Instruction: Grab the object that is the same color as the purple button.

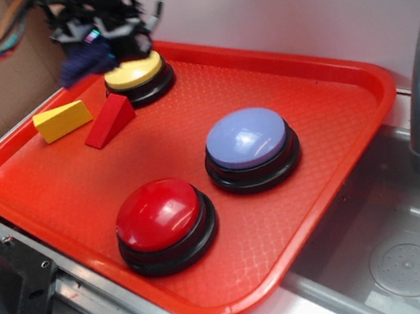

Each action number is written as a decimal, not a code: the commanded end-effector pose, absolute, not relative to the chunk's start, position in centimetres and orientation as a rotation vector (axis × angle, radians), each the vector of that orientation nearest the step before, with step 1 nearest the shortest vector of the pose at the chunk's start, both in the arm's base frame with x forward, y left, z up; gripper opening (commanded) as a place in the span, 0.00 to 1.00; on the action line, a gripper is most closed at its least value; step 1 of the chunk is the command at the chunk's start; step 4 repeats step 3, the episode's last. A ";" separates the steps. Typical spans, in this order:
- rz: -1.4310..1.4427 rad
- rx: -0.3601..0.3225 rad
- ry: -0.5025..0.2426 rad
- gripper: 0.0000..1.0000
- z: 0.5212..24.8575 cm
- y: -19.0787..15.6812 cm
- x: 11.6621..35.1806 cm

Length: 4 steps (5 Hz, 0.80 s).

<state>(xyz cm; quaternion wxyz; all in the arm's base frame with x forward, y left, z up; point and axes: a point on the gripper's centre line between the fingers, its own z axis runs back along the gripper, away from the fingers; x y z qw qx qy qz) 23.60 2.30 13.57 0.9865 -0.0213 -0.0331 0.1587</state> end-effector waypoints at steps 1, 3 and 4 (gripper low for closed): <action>0.092 -0.029 -0.141 0.00 17.2 3.2 19.5; 0.194 0.009 -0.145 0.00 17.1 3.4 18.7; 0.194 0.009 -0.145 0.00 17.1 3.4 18.7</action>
